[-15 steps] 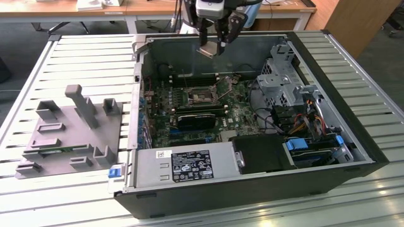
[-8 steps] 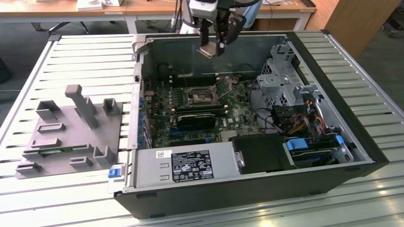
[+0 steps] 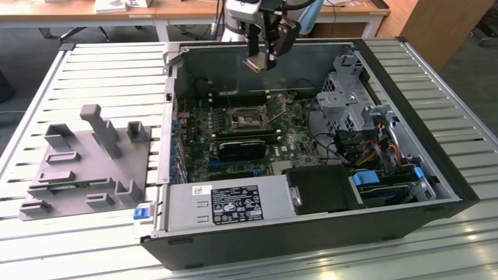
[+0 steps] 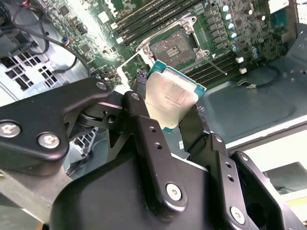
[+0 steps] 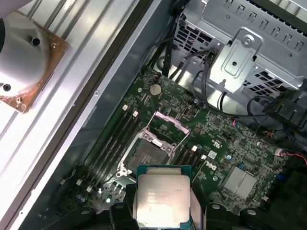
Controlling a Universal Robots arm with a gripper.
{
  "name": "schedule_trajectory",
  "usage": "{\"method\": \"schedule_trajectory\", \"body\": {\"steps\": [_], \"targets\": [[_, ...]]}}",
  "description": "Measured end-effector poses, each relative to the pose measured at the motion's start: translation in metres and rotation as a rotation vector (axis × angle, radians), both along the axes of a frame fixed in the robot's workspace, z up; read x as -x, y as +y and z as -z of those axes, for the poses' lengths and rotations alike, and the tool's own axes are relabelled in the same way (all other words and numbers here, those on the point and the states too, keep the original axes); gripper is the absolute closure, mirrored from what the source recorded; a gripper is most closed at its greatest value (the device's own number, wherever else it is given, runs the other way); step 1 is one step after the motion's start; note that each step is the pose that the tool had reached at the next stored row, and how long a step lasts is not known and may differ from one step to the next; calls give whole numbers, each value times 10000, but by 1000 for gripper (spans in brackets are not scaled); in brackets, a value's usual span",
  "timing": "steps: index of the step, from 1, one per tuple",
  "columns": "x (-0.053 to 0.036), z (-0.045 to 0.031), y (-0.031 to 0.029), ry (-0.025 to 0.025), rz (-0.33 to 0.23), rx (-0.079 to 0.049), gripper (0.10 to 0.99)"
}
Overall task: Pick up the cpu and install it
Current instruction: 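Place the cpu into insertion slot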
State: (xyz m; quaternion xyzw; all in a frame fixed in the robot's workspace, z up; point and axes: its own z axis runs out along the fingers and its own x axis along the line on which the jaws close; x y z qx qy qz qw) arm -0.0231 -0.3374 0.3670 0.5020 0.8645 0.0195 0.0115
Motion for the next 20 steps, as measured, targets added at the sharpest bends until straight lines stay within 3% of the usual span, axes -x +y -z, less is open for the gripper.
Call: {"method": "schedule_trajectory", "body": {"steps": [8, 20], "targets": [[0, 26, 15, -2, 852, -3, 557], [1, 72, 15, -1, 2659, 1, 557]]}}
